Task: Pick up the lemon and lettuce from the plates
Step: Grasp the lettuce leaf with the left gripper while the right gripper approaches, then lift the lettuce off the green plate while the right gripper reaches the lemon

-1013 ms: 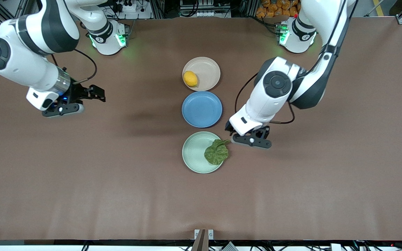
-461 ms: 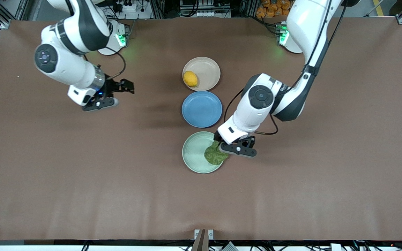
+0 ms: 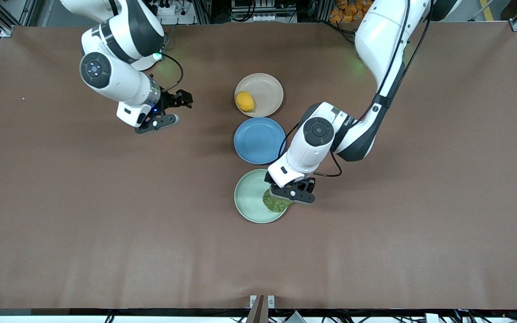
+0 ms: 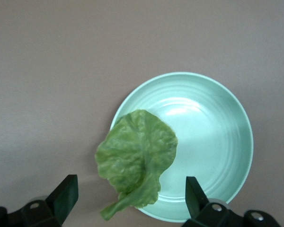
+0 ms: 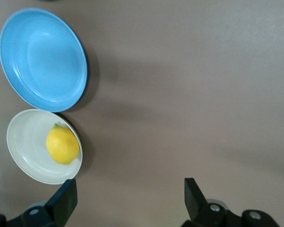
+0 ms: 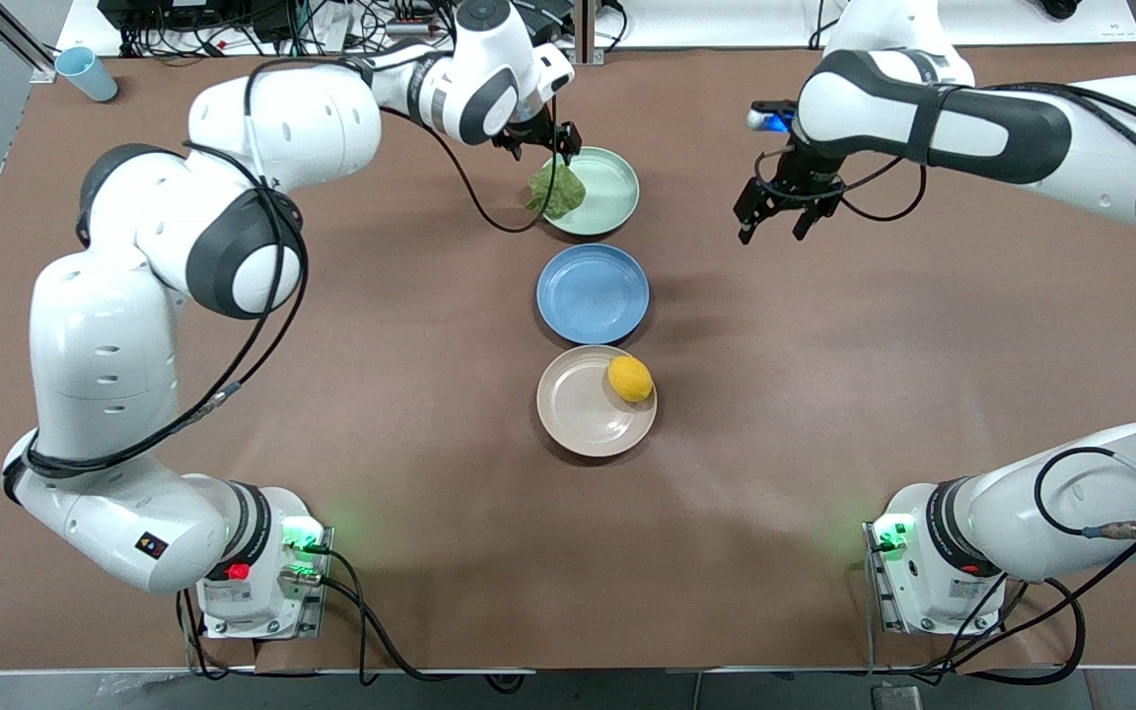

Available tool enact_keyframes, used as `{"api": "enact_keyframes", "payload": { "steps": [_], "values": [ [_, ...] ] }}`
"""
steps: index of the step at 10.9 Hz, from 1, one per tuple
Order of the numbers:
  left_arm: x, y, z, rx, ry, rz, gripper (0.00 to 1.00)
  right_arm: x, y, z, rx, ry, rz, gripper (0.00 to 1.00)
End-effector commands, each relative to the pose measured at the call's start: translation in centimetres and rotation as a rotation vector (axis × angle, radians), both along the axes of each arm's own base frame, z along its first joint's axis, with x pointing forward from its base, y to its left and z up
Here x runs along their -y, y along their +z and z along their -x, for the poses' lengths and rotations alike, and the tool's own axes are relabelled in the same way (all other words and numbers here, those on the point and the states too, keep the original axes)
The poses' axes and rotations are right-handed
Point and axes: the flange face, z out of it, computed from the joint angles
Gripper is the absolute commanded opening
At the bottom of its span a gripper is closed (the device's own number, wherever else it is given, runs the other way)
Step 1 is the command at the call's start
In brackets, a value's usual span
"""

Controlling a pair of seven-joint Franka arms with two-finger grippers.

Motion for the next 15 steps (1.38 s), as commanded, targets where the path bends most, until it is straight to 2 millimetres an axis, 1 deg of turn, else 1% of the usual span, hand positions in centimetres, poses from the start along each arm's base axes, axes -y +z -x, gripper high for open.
{"api": "enact_keyframes", "payload": {
  "steps": [1, 3, 5, 6, 7, 8, 10, 11, 12, 13, 14, 15],
  "values": [
    [1.3, -4.1, 0.3, 0.012, -0.006, -0.008, 1.0, -0.4, -0.6, 1.5, -0.023, -0.007, -0.001, 1.0],
    [2.0, -5.8, 0.7, 0.02, -0.015, -0.004, 0.98, 0.0, -1.1, 1.6, -0.05, -0.029, 0.013, 1.0],
    [2.0, -6.9, 0.7, 0.022, -0.014, -0.002, 0.94, 0.1, -2.9, 2.0, -0.072, -0.036, 0.027, 1.0],
    [2.0, -7.2, 0.7, 0.024, -0.015, -0.001, 0.87, -0.1, -3.4, 2.1, -0.083, -0.046, 0.035, 1.0],
    [2.0, -7.2, 0.7, 0.025, -0.015, 0.0, 0.78, -0.5, -3.7, 2.3, -0.1, -0.075, 0.033, 1.0],
    [1.9, -7.3, 0.7, 0.023, -0.016, -0.003, 0.75, -1.1, -4.5, 2.8, -0.138, -0.111, 0.01, 1.0],
    [1.9, -7.6, 0.7, 0.024, -0.022, -0.008, 0.6, -1.6, -5.9, 3.0, -0.213, -0.187, -0.043, 1.0],
    [1.9, -7.9, 0.8, 0.02, -0.02, -0.011, 0.58, -1.8, -6.4, 3.1, -0.23, -0.201, -0.052, 1.0],
    [2.1, -8.0, 0.9, 0.019, -0.023, -0.012, 0.58, -2.6, -6.6, 3.4, -0.232, -0.2, -0.062, 1.0],
    [2.2, -8.5, 1.2, 0.015, -0.028, -0.017, 0.55, -4.4, -7.0, 4.2, -0.229, -0.22, -0.039, 1.0],
    [2.2, -8.6, 1.2, 0.014, -0.028, -0.018, 0.46, -6.8, -7.7, 5.4, -0.222, -0.259, -0.004, 1.0],
    [2.2, -8.6, 1.2, 0.014, -0.028, -0.018, 0.31, -9.4, -8.6, 6.8, -0.204, -0.294, 0.026, 1.0]
  ]
}}
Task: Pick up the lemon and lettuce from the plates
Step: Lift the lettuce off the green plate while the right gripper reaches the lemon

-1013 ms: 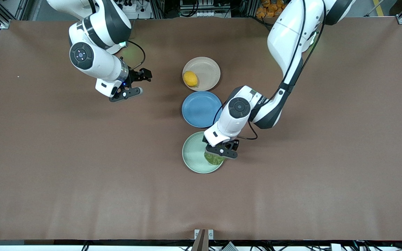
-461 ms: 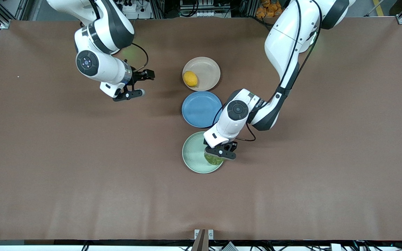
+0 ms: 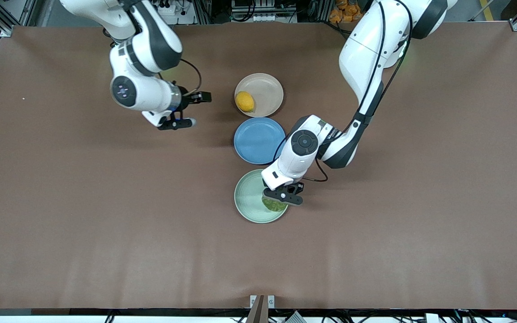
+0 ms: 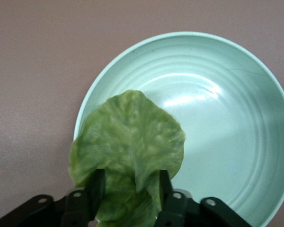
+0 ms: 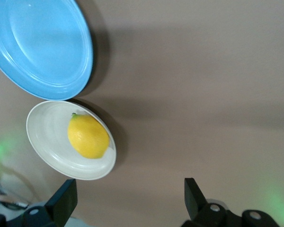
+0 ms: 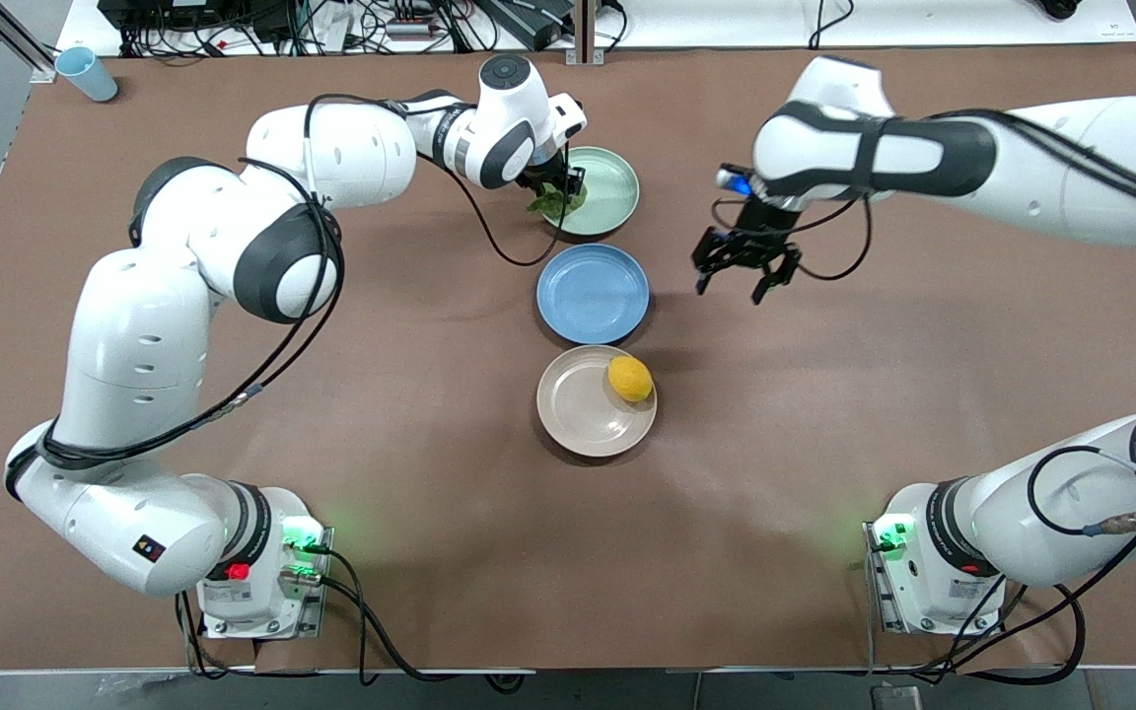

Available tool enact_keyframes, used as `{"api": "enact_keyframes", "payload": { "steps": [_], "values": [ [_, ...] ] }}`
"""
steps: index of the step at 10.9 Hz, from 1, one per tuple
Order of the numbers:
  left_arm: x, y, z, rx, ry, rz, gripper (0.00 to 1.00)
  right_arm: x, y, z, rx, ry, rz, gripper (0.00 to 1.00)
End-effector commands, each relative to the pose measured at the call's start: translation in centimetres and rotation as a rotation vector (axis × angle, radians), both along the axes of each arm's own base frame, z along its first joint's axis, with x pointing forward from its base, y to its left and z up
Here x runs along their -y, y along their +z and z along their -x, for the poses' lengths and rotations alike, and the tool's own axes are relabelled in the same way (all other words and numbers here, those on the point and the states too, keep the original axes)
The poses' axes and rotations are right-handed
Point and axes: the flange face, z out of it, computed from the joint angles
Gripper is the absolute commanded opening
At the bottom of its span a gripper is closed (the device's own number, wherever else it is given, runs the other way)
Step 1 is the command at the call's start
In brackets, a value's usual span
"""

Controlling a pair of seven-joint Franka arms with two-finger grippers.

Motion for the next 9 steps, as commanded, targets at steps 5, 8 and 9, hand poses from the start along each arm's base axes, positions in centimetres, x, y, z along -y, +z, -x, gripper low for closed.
{"api": "enact_keyframes", "payload": {
  "steps": [5, 8, 9],
  "values": [
    [0.3, 0.7, -0.5, 0.04, -0.011, -0.016, 0.0, -12.4, -6.0, 7.8, 0.091, -0.13, 0.125, 1.0],
    [-0.7, 3.1, -1.6, 0.062, 0.005, -0.003, 0.0, -14.5, -8.1, 9.8, 0.141, -0.099, 0.121, 1.0],
    [-1.4, 4.4, -2.3, 0.075, 0.018, 0.005, 0.0, -14.7, -8.4, 10.0, 0.142, -0.095, 0.123, 1.0]
  ]
}}
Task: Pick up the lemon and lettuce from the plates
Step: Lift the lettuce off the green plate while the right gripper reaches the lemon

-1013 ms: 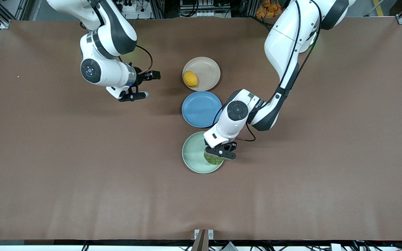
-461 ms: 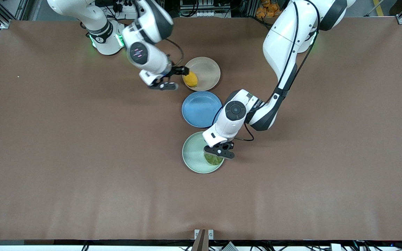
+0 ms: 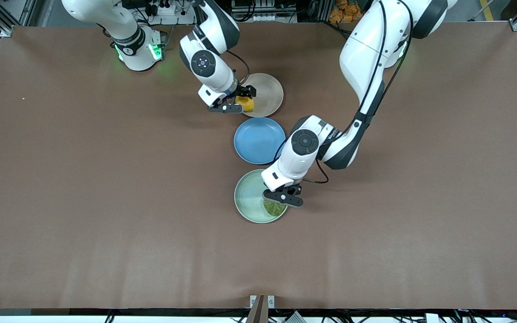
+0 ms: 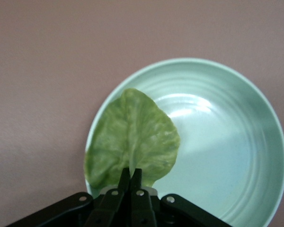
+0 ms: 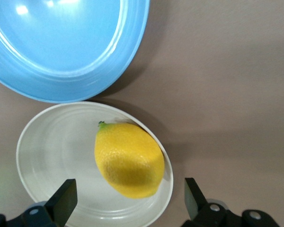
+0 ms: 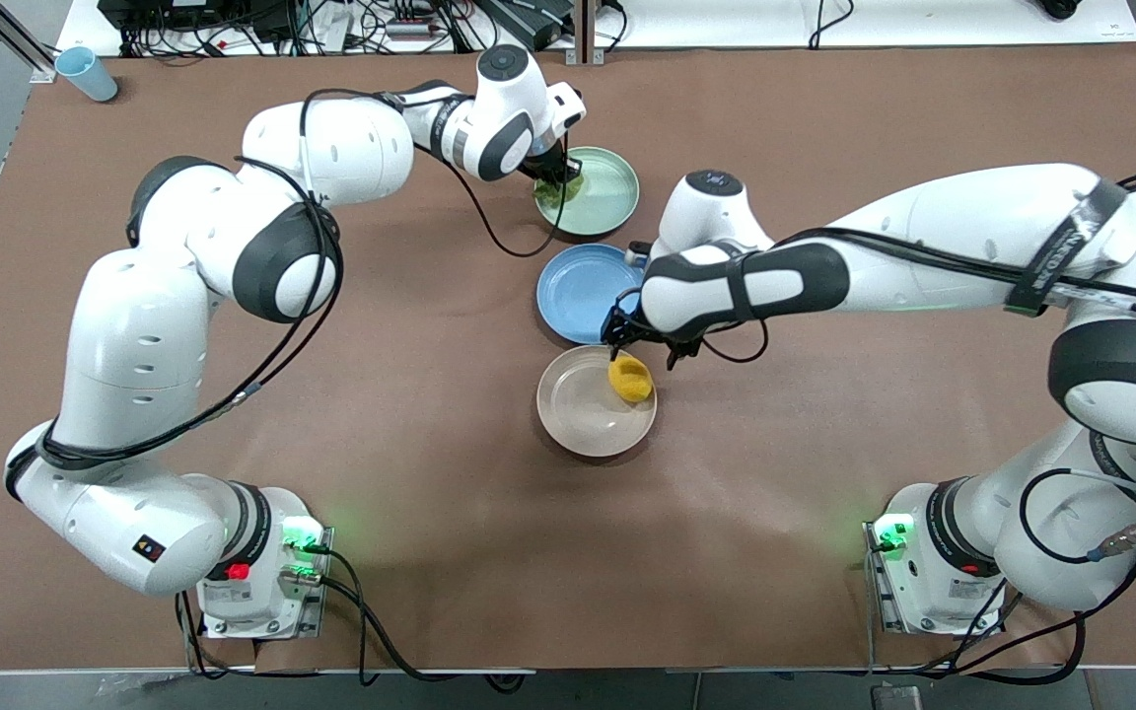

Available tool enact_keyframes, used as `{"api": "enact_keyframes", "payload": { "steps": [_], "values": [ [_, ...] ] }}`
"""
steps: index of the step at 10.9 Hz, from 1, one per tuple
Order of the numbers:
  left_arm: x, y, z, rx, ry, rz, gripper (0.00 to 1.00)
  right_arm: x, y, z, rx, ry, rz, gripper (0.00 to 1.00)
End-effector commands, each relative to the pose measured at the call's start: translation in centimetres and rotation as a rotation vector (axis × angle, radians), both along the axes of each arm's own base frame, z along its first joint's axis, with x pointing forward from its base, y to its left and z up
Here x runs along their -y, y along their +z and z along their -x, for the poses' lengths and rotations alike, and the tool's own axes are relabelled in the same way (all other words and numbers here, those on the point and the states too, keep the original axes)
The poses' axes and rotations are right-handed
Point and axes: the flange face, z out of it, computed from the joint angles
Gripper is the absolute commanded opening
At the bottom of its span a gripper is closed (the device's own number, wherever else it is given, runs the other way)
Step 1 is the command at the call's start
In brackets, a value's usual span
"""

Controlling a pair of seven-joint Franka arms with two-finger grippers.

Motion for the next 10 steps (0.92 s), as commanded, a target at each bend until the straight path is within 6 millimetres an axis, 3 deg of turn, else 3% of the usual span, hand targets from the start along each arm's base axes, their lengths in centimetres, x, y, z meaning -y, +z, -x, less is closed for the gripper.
{"api": "enact_keyframes", "payload": {
  "steps": [1, 4, 7, 8, 9, 10],
  "values": [
    [-1.9, 4.7, -1.7, 0.052, 0.027, 0.007, 0.0, -1.1, -1.2, 1.2, 0.005, 0.003, 0.002, 1.0],
    [-5.3, 10.9, -3.4, 0.052, 0.072, -0.001, 0.0, -2.1, -2.6, 2.3, 0.037, 0.022, 0.003, 1.0],
    [-11.1, 19.7, -4.5, 0.038, 0.135, -0.022, 0.0, -2.0, -3.6, 2.4, 0.037, 0.01, 0.015, 1.0],
    [-13.5, 22.0, -4.8, 0.022, 0.163, -0.026, 0.0, -2.0, -4.1, 2.4, 0.042, 0.006, 0.017, 0.86],
    [-15.4, 23.3, -4.8, -0.002, 0.167, -0.046, 0.0, -2.1, -4.7, 2.5, 0.054, 0.005, 0.018, 0.57],
    [-17.9, 24.1, -5.0, -0.033, 0.162, -0.072, 0.0, -2.7, -5.2, 3.4, 0.072, 0.02, 0.015, 0.34]
  ]
}}
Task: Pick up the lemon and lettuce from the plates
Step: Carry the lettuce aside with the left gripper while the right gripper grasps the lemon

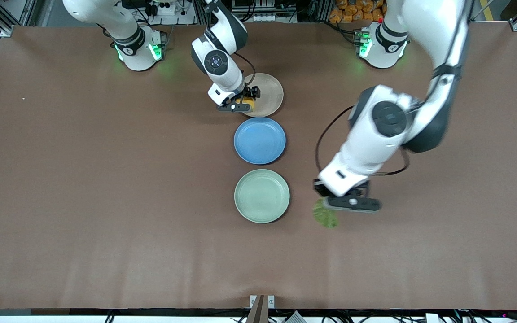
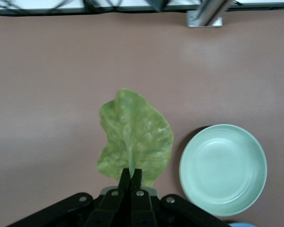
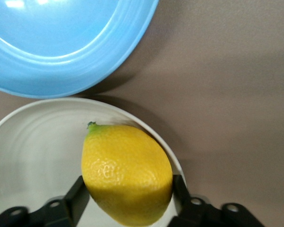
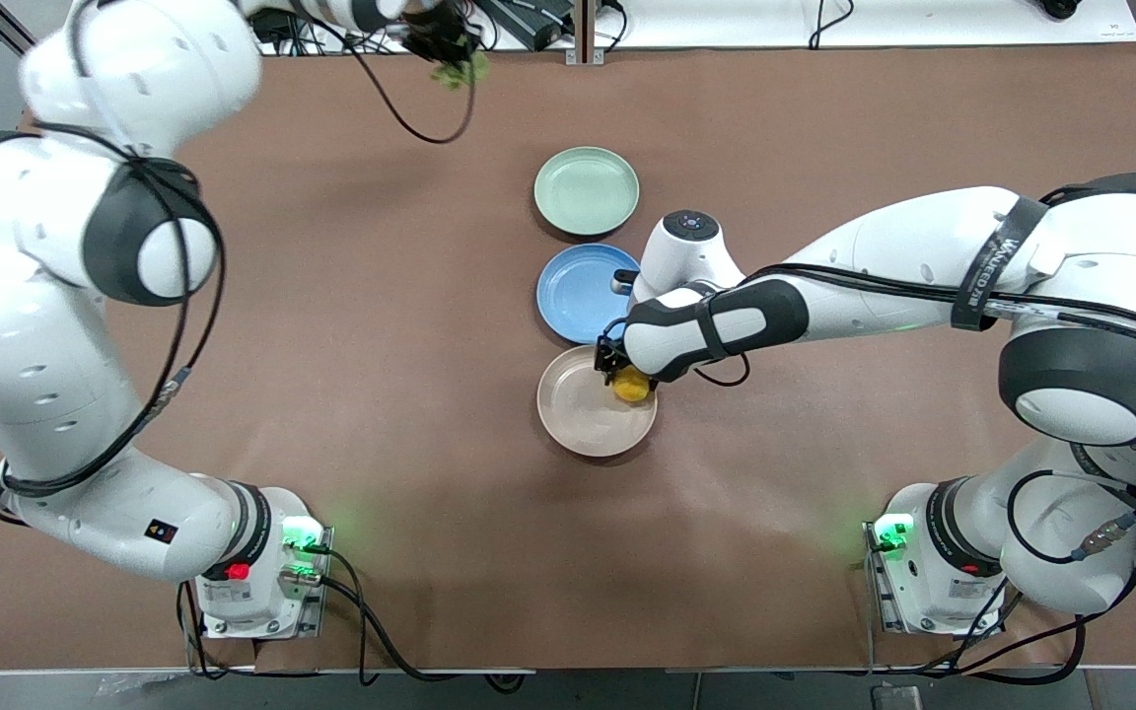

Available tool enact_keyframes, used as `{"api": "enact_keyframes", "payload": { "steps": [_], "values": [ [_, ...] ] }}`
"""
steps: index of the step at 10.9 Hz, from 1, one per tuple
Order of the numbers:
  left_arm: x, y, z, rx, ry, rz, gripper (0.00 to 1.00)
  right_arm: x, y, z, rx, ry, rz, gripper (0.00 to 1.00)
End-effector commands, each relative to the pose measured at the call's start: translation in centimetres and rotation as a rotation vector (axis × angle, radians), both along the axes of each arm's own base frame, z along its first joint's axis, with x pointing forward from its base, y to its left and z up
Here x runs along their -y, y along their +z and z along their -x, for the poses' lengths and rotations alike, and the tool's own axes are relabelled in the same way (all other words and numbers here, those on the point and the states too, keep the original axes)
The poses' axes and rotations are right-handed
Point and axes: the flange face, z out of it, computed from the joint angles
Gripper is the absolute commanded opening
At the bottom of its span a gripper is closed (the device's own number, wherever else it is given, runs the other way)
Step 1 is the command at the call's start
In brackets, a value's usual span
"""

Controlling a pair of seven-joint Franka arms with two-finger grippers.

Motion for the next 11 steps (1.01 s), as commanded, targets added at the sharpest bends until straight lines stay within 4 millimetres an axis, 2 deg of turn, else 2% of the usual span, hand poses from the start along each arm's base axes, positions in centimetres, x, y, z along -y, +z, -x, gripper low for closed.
{"api": "enact_keyframes", "payload": {
  "steps": [1, 2, 4, 6, 7, 9, 10, 11],
  "values": [
    [-6.5, 2.5, 0.2, -0.077, -0.006, -0.06, 0.0, -1.1, -1.6, 1.4, 0.036, -0.001, -0.004, 0.19],
    [-8.9, 2.3, 0.0, -0.107, -0.008, -0.076, 0.0, -1.1, -1.6, 1.4, 0.038, -0.002, -0.005, 0.13],
    [-13.2, 0.3, -0.4, -0.148, -0.037, -0.097, 0.0, -1.2, -0.7, 1.2, 0.038, -0.025, -0.011, 0.12],
    [-16.2, -1.9, -0.7, -0.187, -0.034, -0.106, 0.0, -1.1, 0.9, 0.9, 0.031, -0.033, -0.021, 0.1],
    [-18.5, -2.8, -1.1, -0.197, -0.032, -0.109, 0.0, -0.7, 2.2, 0.4, 0.016, -0.035, -0.019, 0.1],
    [-21.9, -4.6, -1.9, -0.214, -0.06, -0.112, 0.0, 1.8, 4.9, -2.2, -0.028, -0.028, 0.022, 0.1],
    [-22.7, -5.5, -2.0, -0.227, -0.054, -0.111, 0.0, 3.4, 5.8, -3.4, -0.036, -0.009, 0.068, 0.1],
    [-23.6, -6.5, -2.1, -0.224, -0.061, -0.114, 0.0, 5.3, 5.7, -4.9, -0.058, -0.034, 0.102, 0.1]
  ]
}}
